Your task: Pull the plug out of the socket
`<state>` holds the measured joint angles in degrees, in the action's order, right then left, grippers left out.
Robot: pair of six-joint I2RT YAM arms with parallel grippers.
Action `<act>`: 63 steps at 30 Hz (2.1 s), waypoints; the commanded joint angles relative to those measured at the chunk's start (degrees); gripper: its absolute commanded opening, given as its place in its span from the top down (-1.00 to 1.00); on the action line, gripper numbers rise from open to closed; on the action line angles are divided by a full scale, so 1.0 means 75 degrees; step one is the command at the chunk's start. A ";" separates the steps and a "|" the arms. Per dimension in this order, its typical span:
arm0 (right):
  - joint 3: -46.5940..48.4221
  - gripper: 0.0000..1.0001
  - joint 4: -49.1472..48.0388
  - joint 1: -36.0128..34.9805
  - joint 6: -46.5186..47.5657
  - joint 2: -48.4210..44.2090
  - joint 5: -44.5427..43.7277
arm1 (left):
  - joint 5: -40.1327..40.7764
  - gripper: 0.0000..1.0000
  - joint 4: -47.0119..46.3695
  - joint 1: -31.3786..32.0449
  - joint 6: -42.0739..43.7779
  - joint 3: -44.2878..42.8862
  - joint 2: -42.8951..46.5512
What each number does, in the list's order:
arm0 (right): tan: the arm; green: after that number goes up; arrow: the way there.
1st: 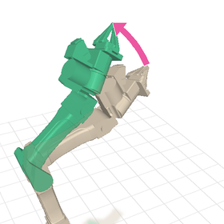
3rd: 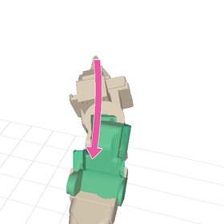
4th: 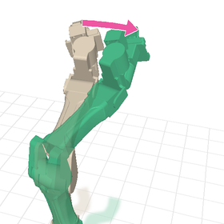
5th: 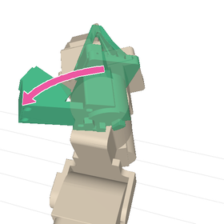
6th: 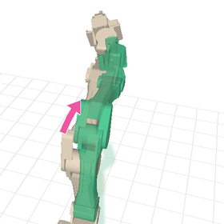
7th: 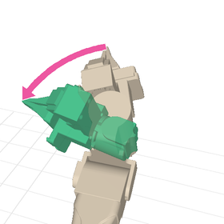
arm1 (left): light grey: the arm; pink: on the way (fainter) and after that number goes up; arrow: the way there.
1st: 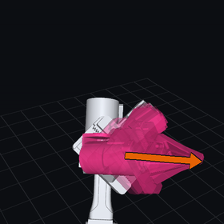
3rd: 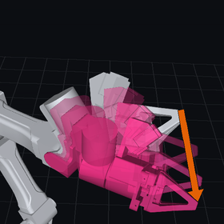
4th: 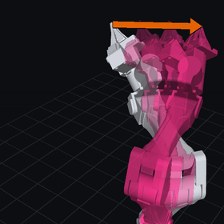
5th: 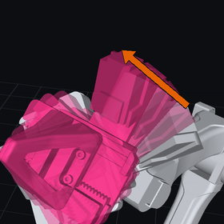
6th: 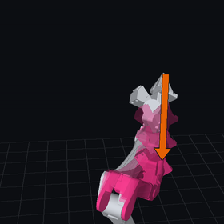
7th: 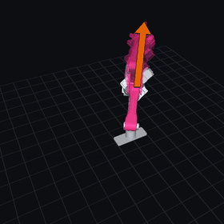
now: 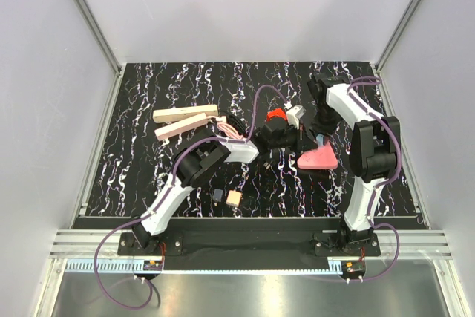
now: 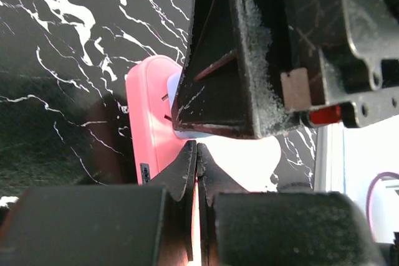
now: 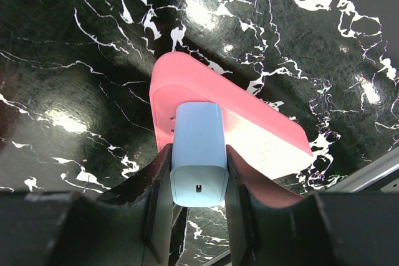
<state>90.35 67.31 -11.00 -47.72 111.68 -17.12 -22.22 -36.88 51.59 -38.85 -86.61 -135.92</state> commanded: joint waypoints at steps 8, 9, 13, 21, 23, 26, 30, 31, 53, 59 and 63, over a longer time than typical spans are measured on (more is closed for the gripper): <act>-0.0116 1.00 -0.0431 -0.0197 0.0152 -0.0629 0.0256 | -0.0565 1.00 0.0558 0.0164 -0.0164 -0.0007 -0.0276; -0.0116 1.00 -0.0443 -0.0197 0.0164 -0.0605 0.0314 | -0.0542 1.00 0.0605 0.0164 -0.0106 -0.0007 -0.0241; -0.0116 1.00 -0.0443 -0.0197 0.0176 -0.0675 0.0361 | -0.0203 1.00 0.1073 0.0164 -0.0070 -0.0088 -0.0381; -0.0280 1.00 -0.0431 -0.0197 0.0246 -0.1038 0.0490 | -0.0213 1.00 0.1039 -0.0035 -0.0468 -0.0183 -0.0639; -0.0339 1.00 -0.0420 -0.0208 0.0246 -0.1132 0.0525 | -0.0190 1.00 0.1144 -0.0035 -0.0457 -0.0264 -0.0663; -0.0351 1.00 -0.0408 -0.0197 0.0270 -0.1284 0.0502 | -0.0178 1.00 0.1355 -0.0024 -0.0398 -0.0405 -0.0710; -0.0304 1.00 -0.0350 -0.0197 0.0270 -0.1449 0.0374 | -0.0190 1.00 0.1414 -0.0024 -0.0410 -0.0464 -0.0721; -0.0304 1.00 -0.0338 -0.0185 0.0270 -0.1472 0.0362 | -0.0190 1.00 0.1495 -0.0024 -0.0398 -0.0510 -0.0745; -0.0937 1.00 -0.0595 -0.0069 0.0703 -0.1742 0.0069 | -0.0846 0.55 0.0361 -0.0375 -0.0152 0.0660 0.0367; -0.1089 1.00 -0.0748 0.0131 0.0926 -0.1742 0.0279 | -0.1771 -0.11 -0.0717 -0.0820 -0.0152 0.1317 0.0988; -0.1241 1.00 -0.0876 0.0155 0.0996 -0.1719 0.0466 | -0.1912 -0.25 -0.0754 -0.1043 -0.0058 0.1423 0.1025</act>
<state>81.80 58.41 -9.96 -42.33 101.47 -15.05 -35.86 -40.32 45.36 -41.80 -76.84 -129.93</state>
